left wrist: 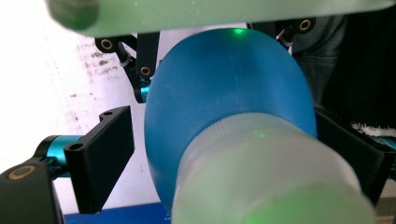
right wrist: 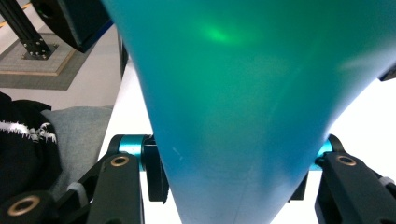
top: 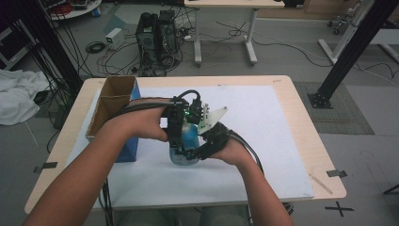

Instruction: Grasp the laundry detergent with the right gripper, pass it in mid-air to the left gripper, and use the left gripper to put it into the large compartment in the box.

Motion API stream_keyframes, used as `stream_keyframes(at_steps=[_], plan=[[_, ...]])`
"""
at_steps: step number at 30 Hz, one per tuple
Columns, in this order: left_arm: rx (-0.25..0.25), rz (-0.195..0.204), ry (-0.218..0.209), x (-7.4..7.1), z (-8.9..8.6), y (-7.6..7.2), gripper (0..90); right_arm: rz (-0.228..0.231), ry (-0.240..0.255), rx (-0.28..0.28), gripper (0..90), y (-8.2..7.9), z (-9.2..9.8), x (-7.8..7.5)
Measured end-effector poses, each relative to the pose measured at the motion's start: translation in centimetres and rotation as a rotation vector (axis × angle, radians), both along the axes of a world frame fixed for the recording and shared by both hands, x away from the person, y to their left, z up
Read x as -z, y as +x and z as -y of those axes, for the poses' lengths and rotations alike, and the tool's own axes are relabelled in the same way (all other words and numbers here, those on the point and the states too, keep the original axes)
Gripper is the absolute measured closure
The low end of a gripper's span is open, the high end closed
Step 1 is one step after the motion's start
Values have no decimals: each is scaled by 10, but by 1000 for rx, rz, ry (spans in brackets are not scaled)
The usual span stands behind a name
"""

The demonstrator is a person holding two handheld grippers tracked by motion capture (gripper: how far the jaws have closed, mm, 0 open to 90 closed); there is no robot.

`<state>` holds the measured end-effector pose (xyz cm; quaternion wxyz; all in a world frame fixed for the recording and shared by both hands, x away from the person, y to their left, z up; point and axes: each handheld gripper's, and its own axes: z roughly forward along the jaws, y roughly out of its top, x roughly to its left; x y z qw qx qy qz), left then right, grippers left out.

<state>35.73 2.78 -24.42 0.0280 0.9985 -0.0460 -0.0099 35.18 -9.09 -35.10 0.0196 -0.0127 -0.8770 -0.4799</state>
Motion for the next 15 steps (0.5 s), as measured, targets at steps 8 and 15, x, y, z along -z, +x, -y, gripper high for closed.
stream_keyframes(at_steps=[8, 15], plan=[[-9, -17, 18, 3, 4, -1, 200, -9, 5, 4, 465, 0, 0, 0], [-13, -16, 22, 3, 5, 0, 236, -14, -1, -2, 465, 0, 1, -1]])
